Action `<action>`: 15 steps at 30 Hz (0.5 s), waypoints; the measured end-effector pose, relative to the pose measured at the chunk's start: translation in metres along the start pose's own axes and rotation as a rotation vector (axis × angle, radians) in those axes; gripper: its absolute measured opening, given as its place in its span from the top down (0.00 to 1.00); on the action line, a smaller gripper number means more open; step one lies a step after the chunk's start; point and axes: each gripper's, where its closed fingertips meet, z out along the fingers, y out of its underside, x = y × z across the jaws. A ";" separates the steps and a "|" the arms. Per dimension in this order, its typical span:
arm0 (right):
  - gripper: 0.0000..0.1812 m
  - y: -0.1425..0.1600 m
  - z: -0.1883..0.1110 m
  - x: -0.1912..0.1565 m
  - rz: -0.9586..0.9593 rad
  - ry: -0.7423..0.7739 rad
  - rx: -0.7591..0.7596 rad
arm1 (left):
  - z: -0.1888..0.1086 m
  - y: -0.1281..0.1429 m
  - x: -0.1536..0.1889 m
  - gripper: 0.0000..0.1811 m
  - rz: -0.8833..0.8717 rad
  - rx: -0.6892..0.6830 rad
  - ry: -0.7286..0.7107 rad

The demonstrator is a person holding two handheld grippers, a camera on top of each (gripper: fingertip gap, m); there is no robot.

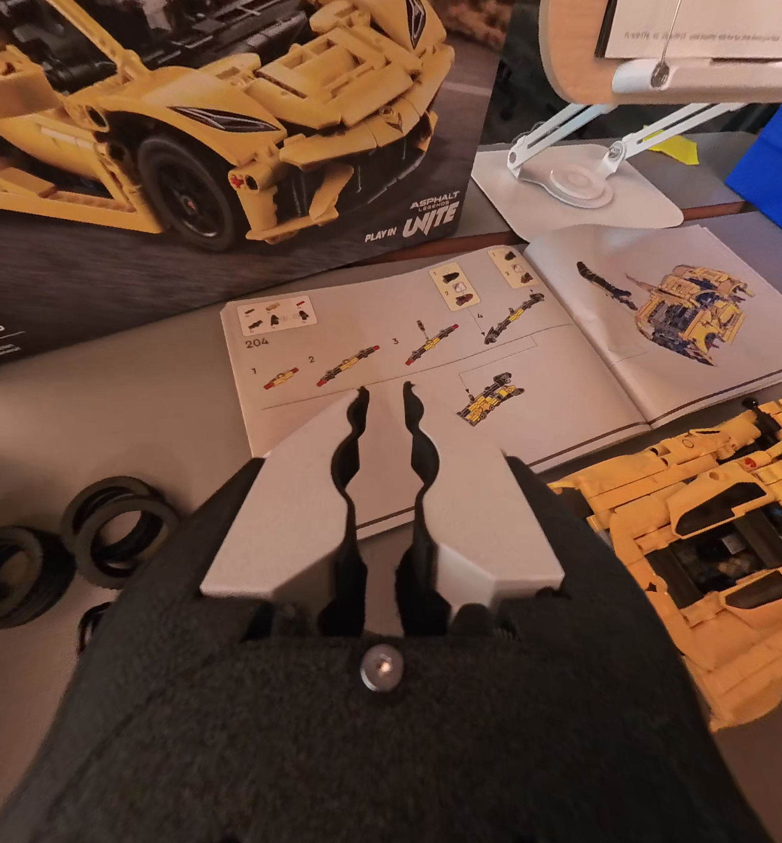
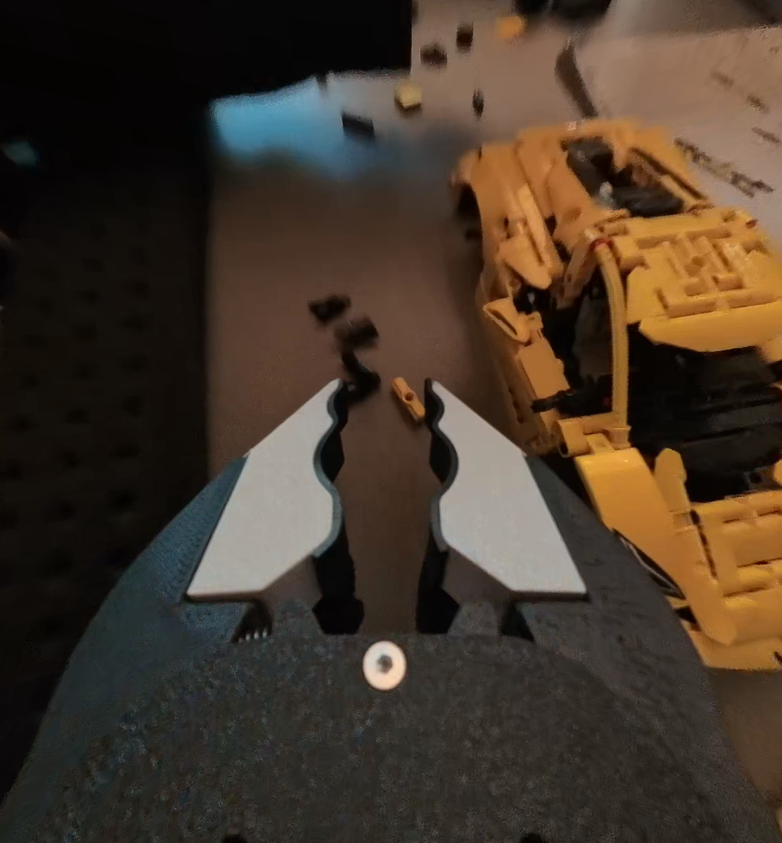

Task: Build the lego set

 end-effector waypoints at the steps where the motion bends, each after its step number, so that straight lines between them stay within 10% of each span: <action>1: 0.81 0.004 0.004 0.003 -0.032 0.021 -0.039 | 0.000 0.000 0.000 0.91 -0.008 -0.001 0.007; 7: 0.84 0.019 0.019 0.016 -0.086 0.013 -0.145 | -0.009 -0.006 0.004 0.91 0.062 0.027 0.047; 15: 0.96 0.020 0.020 0.012 -0.078 -0.042 -0.143 | -0.062 -0.010 0.097 0.86 0.060 0.064 0.696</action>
